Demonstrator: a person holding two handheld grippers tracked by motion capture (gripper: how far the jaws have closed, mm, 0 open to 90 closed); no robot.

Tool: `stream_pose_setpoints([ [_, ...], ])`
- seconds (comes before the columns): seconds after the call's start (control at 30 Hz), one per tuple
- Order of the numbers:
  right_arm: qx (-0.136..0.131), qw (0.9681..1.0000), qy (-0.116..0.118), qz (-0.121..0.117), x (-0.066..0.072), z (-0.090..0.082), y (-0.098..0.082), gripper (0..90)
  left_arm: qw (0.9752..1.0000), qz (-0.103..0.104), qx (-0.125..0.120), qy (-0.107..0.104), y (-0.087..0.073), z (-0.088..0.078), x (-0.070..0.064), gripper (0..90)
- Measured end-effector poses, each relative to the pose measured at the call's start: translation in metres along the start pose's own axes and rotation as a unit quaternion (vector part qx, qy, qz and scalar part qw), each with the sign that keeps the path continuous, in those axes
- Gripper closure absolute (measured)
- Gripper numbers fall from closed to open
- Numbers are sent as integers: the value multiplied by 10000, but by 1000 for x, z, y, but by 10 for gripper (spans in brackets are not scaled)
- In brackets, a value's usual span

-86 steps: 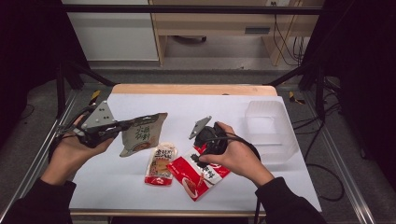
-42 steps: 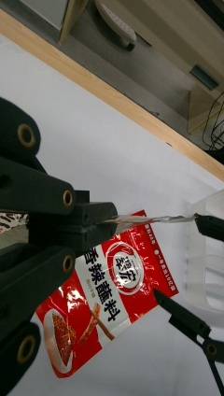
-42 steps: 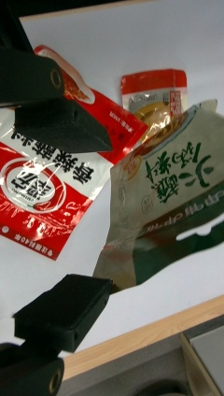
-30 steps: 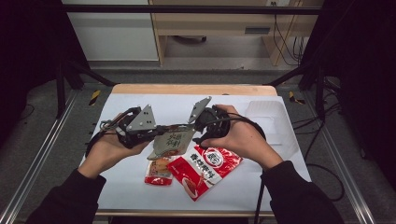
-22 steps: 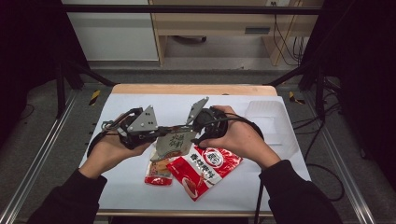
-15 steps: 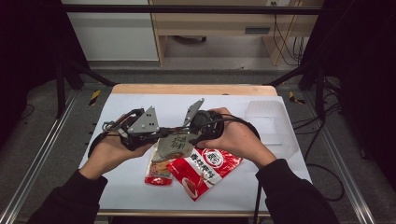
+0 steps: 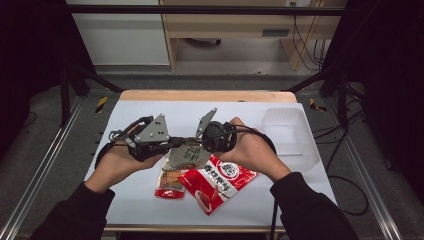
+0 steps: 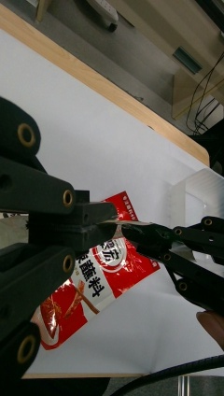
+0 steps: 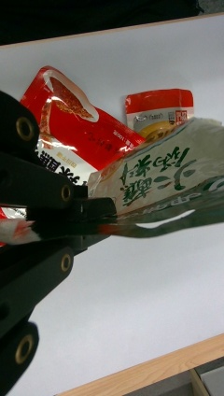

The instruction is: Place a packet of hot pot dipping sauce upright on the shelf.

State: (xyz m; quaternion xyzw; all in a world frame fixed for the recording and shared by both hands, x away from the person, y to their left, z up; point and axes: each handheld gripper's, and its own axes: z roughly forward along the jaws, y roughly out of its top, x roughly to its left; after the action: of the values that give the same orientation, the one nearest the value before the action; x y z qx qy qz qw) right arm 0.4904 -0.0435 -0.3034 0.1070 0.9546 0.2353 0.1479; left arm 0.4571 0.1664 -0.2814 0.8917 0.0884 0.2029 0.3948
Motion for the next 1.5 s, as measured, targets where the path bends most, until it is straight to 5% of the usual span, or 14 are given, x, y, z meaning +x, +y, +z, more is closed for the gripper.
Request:
stream_pose_setpoints([
  [0.23,94,9999,-42,19,-2,-1,2,900,9997,-150,-174,4,-10,1,1,858],
  [0.53,238,9996,-165,36,-11,-6,2,900,9965,-479,-472,502,-42,-11,-3,455],
  [0.8,248,9992,-276,167,-20,-13,0,900,9919,-919,-435,763,-81,-17,-10,264],
  [1.03,266,9988,-360,219,-25,-20,0,900,9838,-1467,-258,1000,-126,-9,-18,154],
  [1.17,273,9985,-415,228,-28,-26,1,900,9759,-1871,-217,1101,-155,-4,-18,140],
  [1.23,268,9984,-434,230,-29,-28,2,900,9741,-1933,-118,1169,-165,-4,-16,129],
  [1.33,219,9983,-484,259,-30,-33,2,900,9666,-2251,-316,1183,-181,-9,-14,109],
  [1.5,155,9978,-554,315,-33,-43,0,900,9562,-2544,-311,1414,-204,-13,-10,102],
])
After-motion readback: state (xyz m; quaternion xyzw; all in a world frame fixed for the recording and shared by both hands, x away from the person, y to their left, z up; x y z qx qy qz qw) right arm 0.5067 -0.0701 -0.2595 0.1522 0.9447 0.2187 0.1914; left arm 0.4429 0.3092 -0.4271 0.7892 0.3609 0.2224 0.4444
